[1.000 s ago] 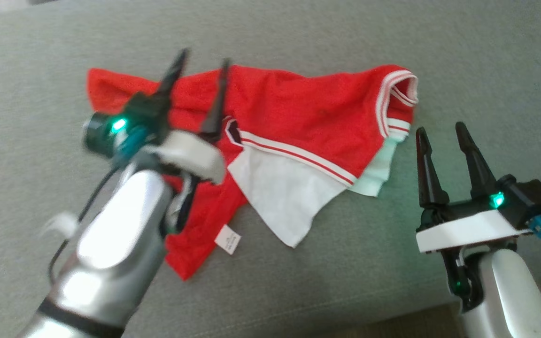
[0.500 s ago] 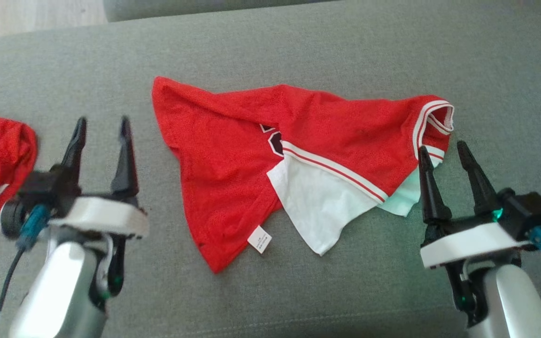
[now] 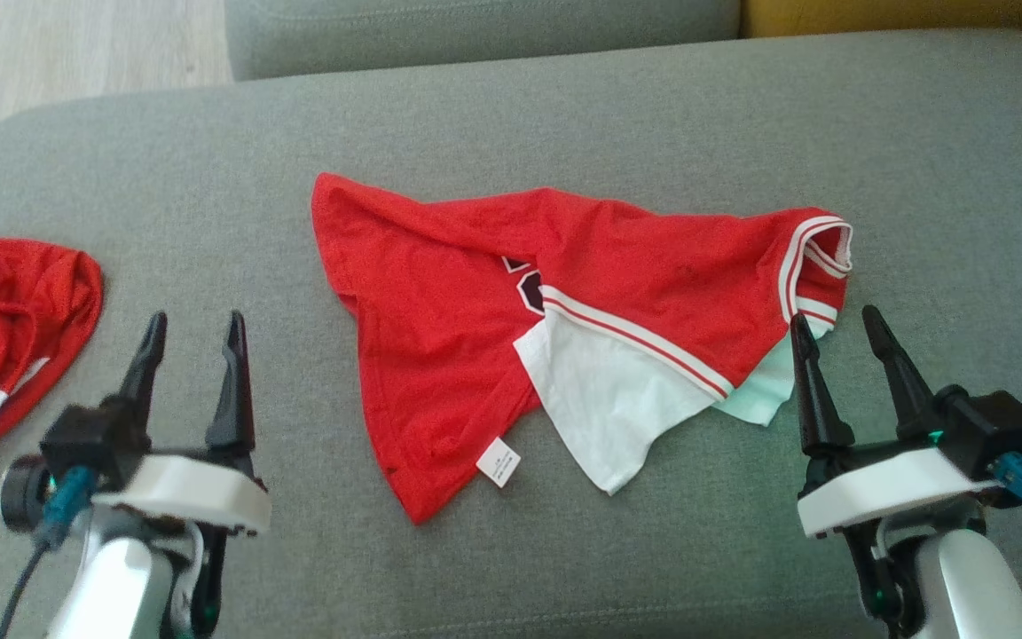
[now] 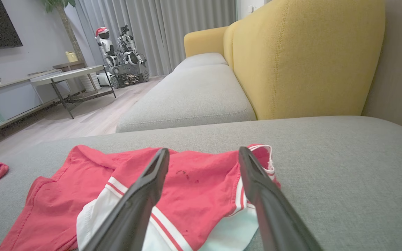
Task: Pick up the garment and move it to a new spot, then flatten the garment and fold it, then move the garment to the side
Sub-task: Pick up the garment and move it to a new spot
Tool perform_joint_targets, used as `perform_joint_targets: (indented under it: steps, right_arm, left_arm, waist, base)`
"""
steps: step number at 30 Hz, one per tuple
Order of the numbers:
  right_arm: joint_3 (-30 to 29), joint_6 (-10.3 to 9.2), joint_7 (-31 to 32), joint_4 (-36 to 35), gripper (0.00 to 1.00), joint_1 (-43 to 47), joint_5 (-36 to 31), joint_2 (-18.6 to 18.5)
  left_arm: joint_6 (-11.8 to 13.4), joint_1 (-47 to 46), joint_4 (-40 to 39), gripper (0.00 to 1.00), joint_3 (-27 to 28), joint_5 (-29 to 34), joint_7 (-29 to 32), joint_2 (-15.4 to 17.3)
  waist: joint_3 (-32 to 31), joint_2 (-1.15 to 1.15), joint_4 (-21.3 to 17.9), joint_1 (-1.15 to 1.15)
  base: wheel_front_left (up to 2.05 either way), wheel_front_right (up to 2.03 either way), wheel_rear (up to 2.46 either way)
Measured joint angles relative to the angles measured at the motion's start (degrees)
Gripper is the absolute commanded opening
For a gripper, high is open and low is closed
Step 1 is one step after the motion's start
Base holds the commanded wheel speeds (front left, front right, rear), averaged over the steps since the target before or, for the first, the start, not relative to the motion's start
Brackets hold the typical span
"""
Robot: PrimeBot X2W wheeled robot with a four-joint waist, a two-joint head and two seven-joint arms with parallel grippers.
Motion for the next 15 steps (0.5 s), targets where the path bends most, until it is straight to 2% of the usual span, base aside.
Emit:
perform_joint_targets:
  steps: [15]
  right_arm:
    - [-1.2, 0.00, 0.8, 0.0, 1.00, 3.8, -0.6, 0.0]
  left_arm:
    - [0.0, 6.5, -0.3, 1.00, -0.5, 1.6, 0.0, -0.8]
  waist:
    - [-4.3, 0.00, 0.1, 0.00]
  base:
    - [0.00, 0.00, 0.00]
